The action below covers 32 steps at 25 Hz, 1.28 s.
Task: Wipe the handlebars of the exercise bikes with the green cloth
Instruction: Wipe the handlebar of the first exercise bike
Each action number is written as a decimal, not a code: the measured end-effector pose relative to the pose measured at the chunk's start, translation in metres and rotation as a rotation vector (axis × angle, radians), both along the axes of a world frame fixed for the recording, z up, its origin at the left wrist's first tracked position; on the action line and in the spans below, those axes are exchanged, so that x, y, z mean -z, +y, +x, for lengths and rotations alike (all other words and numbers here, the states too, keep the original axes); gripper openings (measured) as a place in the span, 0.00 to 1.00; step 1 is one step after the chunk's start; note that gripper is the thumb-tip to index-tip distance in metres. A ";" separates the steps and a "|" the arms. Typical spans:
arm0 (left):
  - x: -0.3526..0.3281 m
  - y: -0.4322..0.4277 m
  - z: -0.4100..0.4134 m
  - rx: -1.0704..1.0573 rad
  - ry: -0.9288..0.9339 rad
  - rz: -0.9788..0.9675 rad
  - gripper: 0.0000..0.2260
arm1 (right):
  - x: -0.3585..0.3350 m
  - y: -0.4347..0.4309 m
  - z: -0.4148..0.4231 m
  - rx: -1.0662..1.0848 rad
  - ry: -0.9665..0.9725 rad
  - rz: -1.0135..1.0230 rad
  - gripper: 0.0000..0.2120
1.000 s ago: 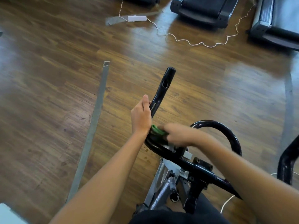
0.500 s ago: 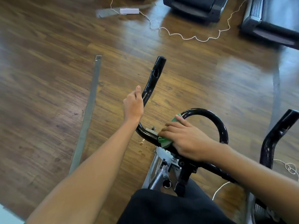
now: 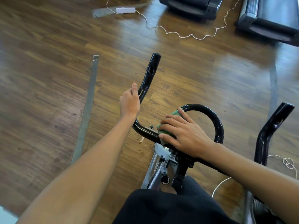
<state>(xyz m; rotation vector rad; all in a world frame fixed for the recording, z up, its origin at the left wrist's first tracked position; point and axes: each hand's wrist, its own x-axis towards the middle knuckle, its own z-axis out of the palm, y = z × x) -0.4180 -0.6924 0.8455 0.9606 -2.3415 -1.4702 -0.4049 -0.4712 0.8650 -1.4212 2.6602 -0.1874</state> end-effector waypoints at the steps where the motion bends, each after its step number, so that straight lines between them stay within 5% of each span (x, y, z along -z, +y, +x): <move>1: 0.000 0.000 0.000 -0.001 0.002 -0.003 0.24 | 0.005 -0.006 0.005 0.029 0.040 -0.013 0.25; 9: -0.001 0.001 0.001 0.011 -0.004 -0.010 0.24 | 0.021 -0.011 -0.010 0.292 0.154 0.007 0.21; 13: 0.002 -0.001 -0.002 0.038 -0.009 -0.017 0.24 | 0.030 -0.006 0.002 0.151 0.169 0.025 0.22; 20: 0.012 -0.004 -0.006 0.089 -0.065 -0.046 0.29 | 0.031 0.016 -0.012 0.307 0.151 0.016 0.23; 26: 0.012 -0.001 -0.005 0.097 -0.141 -0.032 0.33 | 0.038 0.036 -0.020 0.634 0.262 -0.038 0.23; 32: 0.009 0.003 -0.003 0.071 -0.151 -0.054 0.31 | 0.030 0.030 -0.022 0.650 0.273 0.044 0.38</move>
